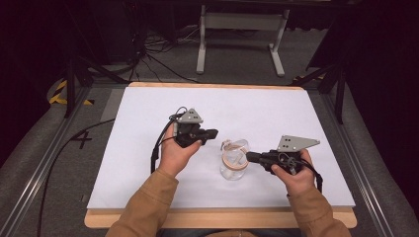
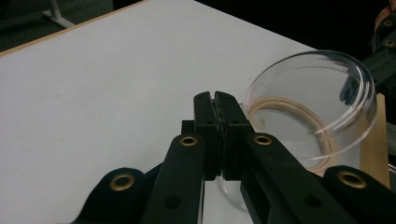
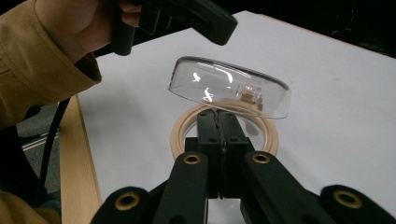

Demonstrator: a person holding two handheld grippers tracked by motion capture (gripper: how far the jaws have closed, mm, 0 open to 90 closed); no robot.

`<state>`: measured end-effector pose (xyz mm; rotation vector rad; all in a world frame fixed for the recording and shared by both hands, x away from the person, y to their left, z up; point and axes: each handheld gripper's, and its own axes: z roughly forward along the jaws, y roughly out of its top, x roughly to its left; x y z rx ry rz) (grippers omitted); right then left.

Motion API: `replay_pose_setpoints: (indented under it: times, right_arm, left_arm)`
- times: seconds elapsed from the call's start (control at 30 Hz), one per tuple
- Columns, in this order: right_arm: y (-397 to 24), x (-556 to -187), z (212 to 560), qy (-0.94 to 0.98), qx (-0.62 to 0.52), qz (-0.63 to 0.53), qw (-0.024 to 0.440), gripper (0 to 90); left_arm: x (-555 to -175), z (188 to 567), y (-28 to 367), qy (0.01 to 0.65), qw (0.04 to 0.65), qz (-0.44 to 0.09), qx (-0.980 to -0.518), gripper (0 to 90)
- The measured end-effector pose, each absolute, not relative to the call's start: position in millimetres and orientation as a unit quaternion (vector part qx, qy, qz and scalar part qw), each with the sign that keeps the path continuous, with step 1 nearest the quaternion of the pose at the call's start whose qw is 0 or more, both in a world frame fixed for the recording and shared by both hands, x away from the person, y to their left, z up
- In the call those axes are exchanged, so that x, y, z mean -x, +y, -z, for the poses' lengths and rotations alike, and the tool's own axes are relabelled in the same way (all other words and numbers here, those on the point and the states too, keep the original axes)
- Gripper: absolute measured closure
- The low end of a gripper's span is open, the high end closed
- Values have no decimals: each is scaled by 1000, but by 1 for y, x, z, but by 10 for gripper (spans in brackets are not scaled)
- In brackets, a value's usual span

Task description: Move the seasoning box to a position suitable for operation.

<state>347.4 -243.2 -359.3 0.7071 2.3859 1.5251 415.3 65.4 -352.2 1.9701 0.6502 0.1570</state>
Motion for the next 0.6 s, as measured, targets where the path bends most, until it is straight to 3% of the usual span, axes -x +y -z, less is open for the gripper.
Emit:
replay_pose_setpoints:
  times: [0.6]
  right_arm:
    - [-233, -370, 341, 797, -218, -552, 112, 900]
  left_arm:
    - [-388, 351, 106, 307, 496, -80, -808, 892]
